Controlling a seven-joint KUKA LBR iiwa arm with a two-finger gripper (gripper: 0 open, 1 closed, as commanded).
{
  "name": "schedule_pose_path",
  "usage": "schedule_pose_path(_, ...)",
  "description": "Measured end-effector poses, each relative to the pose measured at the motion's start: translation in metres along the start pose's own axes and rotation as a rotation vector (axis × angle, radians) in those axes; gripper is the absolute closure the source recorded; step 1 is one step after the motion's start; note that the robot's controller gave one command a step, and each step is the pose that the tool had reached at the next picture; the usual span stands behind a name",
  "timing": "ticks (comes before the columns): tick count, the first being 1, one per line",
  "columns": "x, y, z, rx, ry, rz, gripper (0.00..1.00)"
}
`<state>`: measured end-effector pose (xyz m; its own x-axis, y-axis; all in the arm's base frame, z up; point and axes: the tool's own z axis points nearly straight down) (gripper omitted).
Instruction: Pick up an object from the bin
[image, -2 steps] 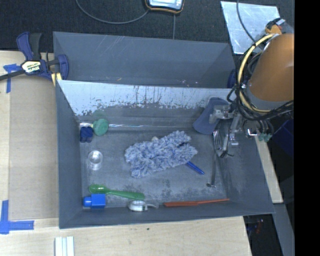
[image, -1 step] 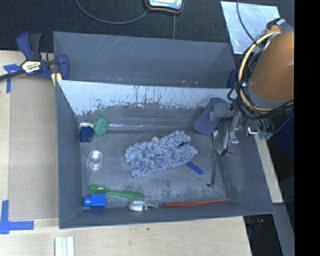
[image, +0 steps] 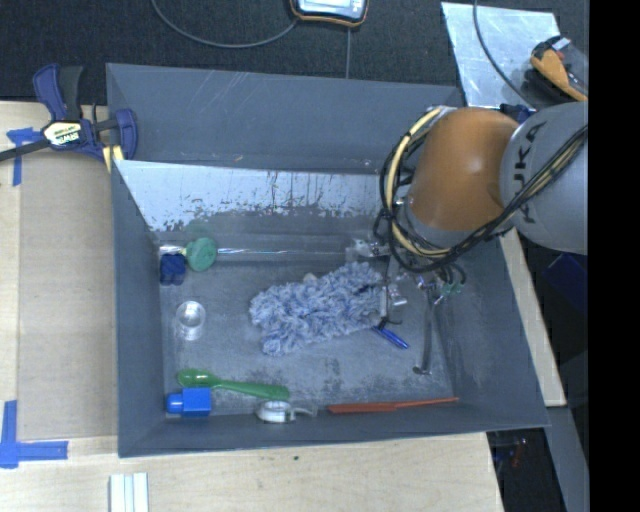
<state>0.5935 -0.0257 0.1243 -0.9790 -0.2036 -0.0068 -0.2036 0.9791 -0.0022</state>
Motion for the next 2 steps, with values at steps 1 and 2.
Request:
schedule_pose_path(1, -0.023, -0.008, -0.030, 0.003, -0.006, 0.029, 0.00)
schedule_pose_path(2, -0.033, 0.031, 0.023, -0.003, 0.003, -0.066, 0.00)
